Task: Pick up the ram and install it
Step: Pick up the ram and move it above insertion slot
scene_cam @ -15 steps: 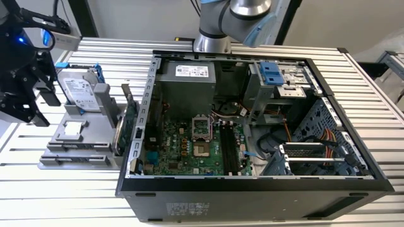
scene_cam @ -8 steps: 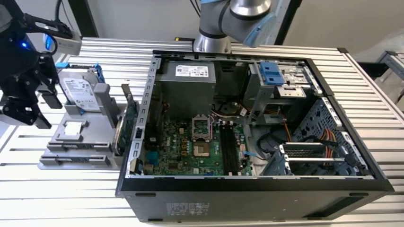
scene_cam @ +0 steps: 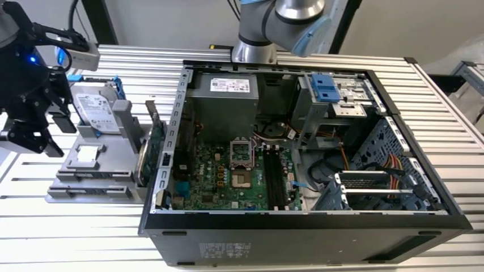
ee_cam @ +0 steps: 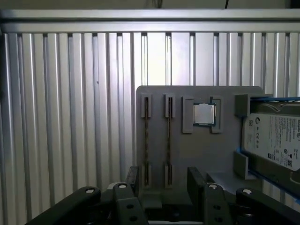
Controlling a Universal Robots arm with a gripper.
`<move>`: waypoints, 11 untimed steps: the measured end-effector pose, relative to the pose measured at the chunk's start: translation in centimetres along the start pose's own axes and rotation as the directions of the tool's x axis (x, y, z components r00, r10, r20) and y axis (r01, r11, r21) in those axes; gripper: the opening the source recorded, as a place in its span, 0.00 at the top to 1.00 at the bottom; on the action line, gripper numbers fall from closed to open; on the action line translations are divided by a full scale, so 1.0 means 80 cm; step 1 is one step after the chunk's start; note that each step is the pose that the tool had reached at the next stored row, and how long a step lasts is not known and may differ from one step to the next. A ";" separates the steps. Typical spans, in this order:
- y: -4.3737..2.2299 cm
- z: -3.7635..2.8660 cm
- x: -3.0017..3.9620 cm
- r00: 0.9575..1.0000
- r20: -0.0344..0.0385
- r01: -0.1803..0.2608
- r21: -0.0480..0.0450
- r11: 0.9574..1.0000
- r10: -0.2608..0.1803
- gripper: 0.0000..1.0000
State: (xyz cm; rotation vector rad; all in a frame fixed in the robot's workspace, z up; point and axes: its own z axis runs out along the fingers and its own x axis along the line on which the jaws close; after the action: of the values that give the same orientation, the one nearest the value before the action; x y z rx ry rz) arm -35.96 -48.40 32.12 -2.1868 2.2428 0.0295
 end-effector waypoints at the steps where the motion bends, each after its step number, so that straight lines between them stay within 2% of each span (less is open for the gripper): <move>1: 0.0000 0.0011 0.0000 1.000 0.000 0.000 0.000 1.000 0.000 0.00; 11: -0.0001 0.0123 0.0002 1.000 0.000 0.000 0.000 1.000 0.000 0.00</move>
State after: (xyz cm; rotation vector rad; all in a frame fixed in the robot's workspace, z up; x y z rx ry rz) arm -35.96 -48.40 31.14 -2.1868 2.2429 0.0295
